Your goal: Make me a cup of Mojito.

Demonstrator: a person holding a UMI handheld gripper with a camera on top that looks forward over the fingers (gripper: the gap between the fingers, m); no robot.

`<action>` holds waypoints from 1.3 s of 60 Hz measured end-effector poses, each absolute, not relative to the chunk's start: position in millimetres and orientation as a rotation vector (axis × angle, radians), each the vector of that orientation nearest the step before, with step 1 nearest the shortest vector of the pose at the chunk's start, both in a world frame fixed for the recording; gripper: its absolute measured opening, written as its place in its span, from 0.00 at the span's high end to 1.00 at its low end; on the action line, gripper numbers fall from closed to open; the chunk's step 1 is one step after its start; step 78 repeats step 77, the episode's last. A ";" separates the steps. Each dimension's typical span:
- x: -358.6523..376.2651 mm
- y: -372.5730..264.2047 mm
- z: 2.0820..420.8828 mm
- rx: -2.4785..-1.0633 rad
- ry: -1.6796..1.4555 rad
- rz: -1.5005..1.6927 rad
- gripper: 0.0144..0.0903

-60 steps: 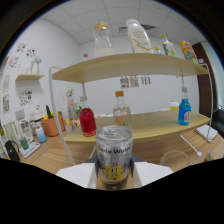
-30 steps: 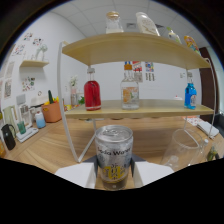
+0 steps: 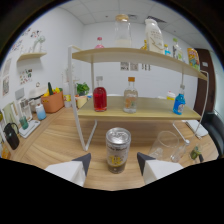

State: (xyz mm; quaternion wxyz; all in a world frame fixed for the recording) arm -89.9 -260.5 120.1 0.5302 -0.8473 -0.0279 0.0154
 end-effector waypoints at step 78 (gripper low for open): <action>33.8 -356.4 126.2 -2.202 -0.001 -0.007 0.06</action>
